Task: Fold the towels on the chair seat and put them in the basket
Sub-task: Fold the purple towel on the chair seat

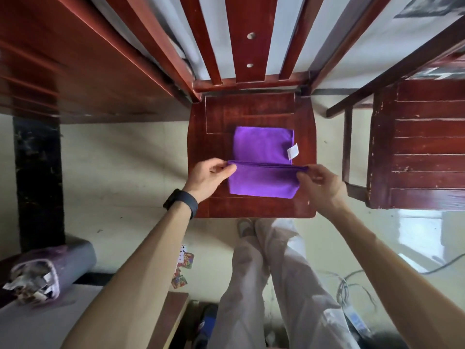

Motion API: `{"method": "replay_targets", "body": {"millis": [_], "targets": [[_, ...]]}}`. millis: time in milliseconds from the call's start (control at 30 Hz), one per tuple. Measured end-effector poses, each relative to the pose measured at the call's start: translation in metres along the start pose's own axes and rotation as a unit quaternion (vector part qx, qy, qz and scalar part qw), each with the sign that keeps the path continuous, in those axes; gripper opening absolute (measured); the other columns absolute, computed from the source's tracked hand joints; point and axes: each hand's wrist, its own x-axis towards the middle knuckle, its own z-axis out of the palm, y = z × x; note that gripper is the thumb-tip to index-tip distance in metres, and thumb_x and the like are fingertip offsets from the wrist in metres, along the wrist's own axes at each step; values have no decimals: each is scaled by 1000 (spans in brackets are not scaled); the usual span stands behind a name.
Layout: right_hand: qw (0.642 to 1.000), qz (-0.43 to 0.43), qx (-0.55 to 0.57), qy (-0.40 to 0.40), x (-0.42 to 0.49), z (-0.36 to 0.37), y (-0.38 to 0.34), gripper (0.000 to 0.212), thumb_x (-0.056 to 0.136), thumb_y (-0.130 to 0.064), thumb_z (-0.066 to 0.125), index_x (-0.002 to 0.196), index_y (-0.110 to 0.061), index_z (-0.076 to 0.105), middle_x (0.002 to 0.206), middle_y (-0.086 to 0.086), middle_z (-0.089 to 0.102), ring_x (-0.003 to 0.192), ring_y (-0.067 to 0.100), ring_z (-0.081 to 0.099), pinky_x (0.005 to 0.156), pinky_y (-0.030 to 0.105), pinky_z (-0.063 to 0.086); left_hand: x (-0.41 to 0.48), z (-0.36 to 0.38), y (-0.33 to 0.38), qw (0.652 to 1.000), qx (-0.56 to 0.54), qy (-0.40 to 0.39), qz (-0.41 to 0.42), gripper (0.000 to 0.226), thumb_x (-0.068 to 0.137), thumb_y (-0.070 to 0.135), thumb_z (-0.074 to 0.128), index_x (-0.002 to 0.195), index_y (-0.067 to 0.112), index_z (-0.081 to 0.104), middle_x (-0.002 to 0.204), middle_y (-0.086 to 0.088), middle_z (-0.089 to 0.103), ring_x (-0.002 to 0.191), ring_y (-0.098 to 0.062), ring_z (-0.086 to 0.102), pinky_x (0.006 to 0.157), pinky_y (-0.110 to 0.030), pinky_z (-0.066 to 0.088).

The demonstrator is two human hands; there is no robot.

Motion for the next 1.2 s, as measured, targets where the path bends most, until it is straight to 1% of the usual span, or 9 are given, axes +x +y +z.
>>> {"method": "replay_targets", "body": {"millis": [67, 233, 367, 467, 567, 767, 1000, 1100, 1200], "targets": [[1000, -21, -3, 7, 25, 7, -7, 21, 91, -39, 65, 106, -26, 68, 91, -7, 65, 85, 16, 64, 79, 25, 42, 26, 2, 4, 999, 32, 21, 10, 28, 87, 39, 70, 100, 15, 70, 87, 0, 70, 80, -17, 65, 80, -31, 51], [1000, -4, 15, 4, 78, 24, -18, 32, 99, -39, 53, 121, -17, 62, 96, -7, 61, 88, 14, 56, 74, 18, 35, 76, 19, 16, 992, 98, 79, 11, 32, 96, 41, 56, 109, 15, 67, 87, 2, 64, 85, -16, 59, 70, -23, 37], [1000, -2, -4, 24, 109, 37, -23, 35, 101, -39, 50, 124, -14, 61, 97, -4, 59, 102, 23, 60, 79, 21, 34, 104, 30, 15, 987, 93, 130, 20, 33, 97, 41, 55, 108, 13, 68, 95, -1, 69, 91, -18, 62, 75, -23, 43], [999, 0, -19, 27, 123, 43, -19, 36, 101, -40, 49, 123, -14, 61, 107, 2, 65, 108, 25, 60, 85, 24, 38, 119, 35, 10, 984, 106, 144, 24, 32, 96, 41, 56, 104, 13, 68, 88, 1, 66, 92, -21, 64, 73, -22, 41], [999, 1, -25, 29, 132, 50, -14, 35, 99, -43, 50, 119, -17, 62, 104, 1, 66, 106, 25, 62, 89, 29, 43, 130, 37, 1, 981, 125, 147, 26, 33, 95, 41, 57, 103, 13, 69, 91, -2, 70, 94, -24, 66, 74, -23, 41], [998, 15, -34, 48, 140, 58, -14, 34, 99, -43, 47, 113, -17, 63, 95, -2, 61, 102, 25, 60, 81, 27, 38, 138, 39, -1, 974, 146, 170, 39, 33, 94, 46, 57, 99, 15, 70, 91, -2, 73, 91, -24, 67, 72, -22, 43], [994, 38, -98, 42, 145, 61, -15, 37, 96, -49, 42, 113, -21, 58, 108, 10, 68, 104, 34, 60, 86, 37, 44, 149, 41, -2, 961, 209, 177, 22, 42, 91, 58, 46, 98, 21, 65, 95, -4, 73, 94, -31, 66, 77, -33, 51], [994, 63, -66, 64, 138, 61, -14, 37, 93, -50, 46, 112, -20, 56, 110, 8, 67, 105, 31, 59, 92, 37, 43, 145, 45, 0, 959, 207, 193, 13, 40, 91, 58, 45, 101, 20, 57, 93, -7, 71, 91, -34, 66, 74, -38, 54], [986, -51, -58, 148, 108, 67, -1, 34, 93, -42, 52, 114, -16, 57, 114, 7, 61, 103, 26, 53, 94, 36, 37, 122, 55, -11, 918, 232, 288, 144, 36, 92, 45, 52, 110, 14, 54, 104, -10, 64, 96, -34, 60, 76, -41, 48]]}}
